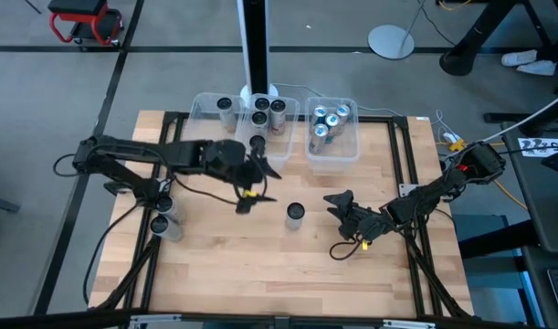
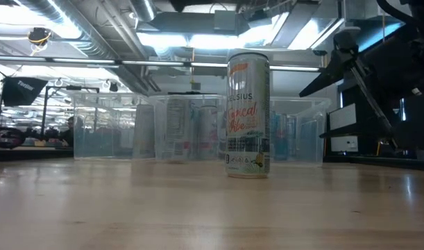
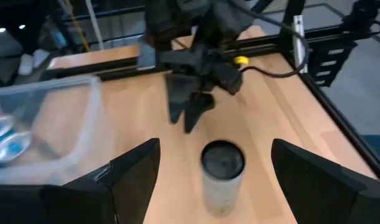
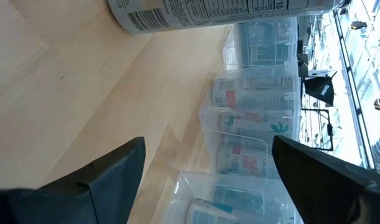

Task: Sort soda cans
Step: Put the white-yellow soda can into the left transparent bin

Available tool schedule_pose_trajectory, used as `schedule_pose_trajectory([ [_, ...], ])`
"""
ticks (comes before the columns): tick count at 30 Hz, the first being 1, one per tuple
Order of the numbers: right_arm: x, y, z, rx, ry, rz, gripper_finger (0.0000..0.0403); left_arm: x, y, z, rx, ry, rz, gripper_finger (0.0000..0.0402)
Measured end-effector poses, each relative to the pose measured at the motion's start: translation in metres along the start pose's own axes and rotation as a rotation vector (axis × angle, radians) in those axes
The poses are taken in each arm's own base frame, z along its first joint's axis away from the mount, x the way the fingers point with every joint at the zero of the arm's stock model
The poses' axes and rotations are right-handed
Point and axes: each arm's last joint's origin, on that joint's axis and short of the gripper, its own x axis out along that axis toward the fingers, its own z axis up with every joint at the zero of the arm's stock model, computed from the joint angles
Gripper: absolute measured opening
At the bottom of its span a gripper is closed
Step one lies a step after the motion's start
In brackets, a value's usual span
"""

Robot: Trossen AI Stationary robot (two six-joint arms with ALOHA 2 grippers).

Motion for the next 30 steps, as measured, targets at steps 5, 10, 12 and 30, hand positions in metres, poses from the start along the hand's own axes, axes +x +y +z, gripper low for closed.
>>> schedule_pose_trajectory([
  [5,0.0,0.0,0.0,-0.004,0.002,-0.001,0.0348,0.03,-0.016,-0.004,-0.007,0.011,-0.045,0.0296],
  [10,0.0,0.0,0.0,-0.004,0.002,-0.001,0.0348,0.064,-0.023,-0.017,-0.023,0.063,-0.064,0.0296],
  [12,0.0,0.0,0.0,-0.002,0.0,0.001,0.0348,0.077,-0.024,-0.022,-0.038,0.072,-0.064,0.0296],
  [30,0.0,0.0,0.0,0.0,-0.007,0.005,0.0348,0.114,-0.023,-0.045,-0.061,0.145,-0.007,0.0296],
])
